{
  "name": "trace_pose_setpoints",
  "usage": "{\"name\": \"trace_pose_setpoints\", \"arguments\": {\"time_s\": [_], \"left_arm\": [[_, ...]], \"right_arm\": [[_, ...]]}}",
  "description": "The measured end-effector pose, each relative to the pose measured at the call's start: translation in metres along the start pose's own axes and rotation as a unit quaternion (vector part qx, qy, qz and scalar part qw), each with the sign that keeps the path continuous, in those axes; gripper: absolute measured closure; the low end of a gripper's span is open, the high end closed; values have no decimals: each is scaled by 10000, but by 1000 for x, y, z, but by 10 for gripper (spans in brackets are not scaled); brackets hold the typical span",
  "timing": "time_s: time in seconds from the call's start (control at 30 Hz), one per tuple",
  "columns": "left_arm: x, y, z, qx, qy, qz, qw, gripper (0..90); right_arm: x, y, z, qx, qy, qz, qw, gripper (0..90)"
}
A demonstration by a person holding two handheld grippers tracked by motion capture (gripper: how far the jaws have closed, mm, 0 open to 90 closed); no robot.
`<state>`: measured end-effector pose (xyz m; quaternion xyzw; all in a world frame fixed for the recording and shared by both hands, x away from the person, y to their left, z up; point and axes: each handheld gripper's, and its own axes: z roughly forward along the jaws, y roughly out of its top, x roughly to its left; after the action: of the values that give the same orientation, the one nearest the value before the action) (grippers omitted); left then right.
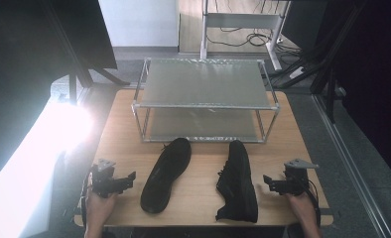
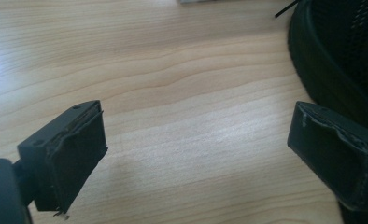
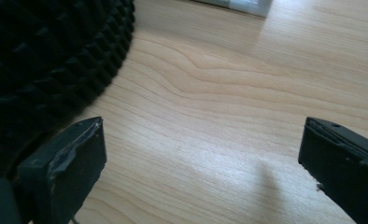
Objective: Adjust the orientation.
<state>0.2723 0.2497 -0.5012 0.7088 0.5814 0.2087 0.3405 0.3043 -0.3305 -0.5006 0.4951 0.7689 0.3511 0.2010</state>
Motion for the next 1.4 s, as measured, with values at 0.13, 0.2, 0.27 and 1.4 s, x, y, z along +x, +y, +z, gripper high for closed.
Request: {"name": "trace_pose_setpoints", "arguments": {"time_s": [0.13,0.2,0.27,1.4], "left_arm": [[1,-1,4,71,-68,-48,9999,0],[2,-1,5,122,-82,-58,9999,0],[2,1,3,133,-25,-46,9999,0],[-25,-1,12,674,-102,1029,9924,0]], "right_arm": [[2,1,1,-19,52,-73,10000,0],[3,1,1,-50,57,-130,9999,0],[3,1,1,-64,64,-142,9999,0],[6,1,4,1,191,-130,9997,13]]}}
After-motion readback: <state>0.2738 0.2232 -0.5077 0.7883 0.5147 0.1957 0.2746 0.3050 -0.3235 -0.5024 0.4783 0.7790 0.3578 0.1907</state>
